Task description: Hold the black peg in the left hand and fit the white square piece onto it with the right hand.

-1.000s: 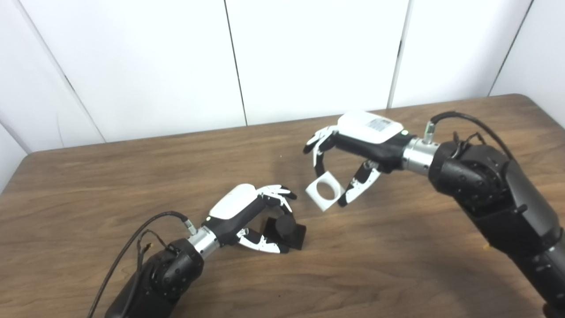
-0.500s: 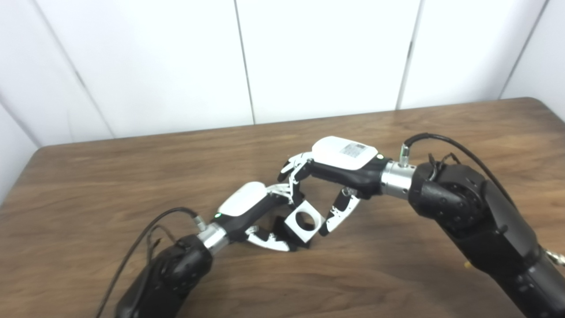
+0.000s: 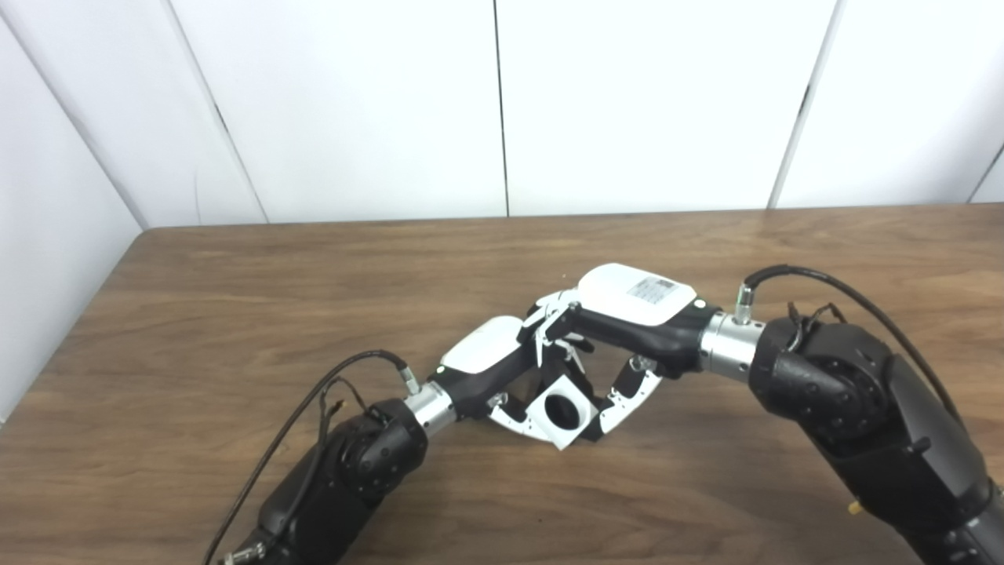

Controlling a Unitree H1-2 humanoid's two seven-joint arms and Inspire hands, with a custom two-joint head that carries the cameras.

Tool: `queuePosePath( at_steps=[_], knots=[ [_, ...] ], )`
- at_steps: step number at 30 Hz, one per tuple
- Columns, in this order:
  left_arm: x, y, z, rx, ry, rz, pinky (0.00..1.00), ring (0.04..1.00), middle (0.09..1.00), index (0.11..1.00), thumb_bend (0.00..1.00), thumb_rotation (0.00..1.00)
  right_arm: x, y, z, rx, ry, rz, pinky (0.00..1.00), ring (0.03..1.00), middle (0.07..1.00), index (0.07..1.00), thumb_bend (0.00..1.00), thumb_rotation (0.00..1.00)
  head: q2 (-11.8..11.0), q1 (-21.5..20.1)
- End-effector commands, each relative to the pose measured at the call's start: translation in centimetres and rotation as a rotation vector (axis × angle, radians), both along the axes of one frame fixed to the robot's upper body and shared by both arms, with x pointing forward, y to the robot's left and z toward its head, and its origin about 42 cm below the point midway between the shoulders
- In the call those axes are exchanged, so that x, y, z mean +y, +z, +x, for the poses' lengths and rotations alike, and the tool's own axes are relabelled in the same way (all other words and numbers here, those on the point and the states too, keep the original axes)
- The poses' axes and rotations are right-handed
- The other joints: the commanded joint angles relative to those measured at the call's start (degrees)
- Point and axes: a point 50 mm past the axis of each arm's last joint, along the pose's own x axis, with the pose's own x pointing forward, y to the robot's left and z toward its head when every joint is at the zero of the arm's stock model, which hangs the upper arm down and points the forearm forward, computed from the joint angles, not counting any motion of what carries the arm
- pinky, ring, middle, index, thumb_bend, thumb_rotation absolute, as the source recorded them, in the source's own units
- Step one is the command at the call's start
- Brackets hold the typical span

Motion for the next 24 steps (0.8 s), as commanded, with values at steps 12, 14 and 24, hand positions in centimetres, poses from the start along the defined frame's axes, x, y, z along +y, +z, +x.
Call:
queuePosePath(
  at_steps=[12, 14, 24],
  knots=[
    [0.0, -3.4, -1.5, 0.099, -0.005, 0.181, 0.81, 0.9, 0.838, 0.492, 0.52, 0.08, 0.4, 1.5, 1.9, -0.06, 0.003, 0.022, 0.77, 0.863, 0.806, 0.482, 0.52, 0.14, 0.21, -0.13],
    [0.1, -3.5, -1.5, 0.101, -0.006, 0.177, 0.81, 0.899, 0.839, 0.492, 0.52, 0.08, 0.3, 1.6, 2.0, -0.061, -0.003, 0.018, 0.76, 0.865, 0.808, 0.482, 0.52, 0.14, 0.27, -0.14],
    [0.4, -3.4, -1.5, 0.097, -0.003, 0.165, 0.8, 0.893, 0.831, 0.491, 0.52, 0.08, -0.8, 2.1, 2.1, -0.054, -0.02, 0.005, 0.76, 0.872, 0.81, 0.482, 0.52, 0.14, 1.04, -0.52]
  ],
)
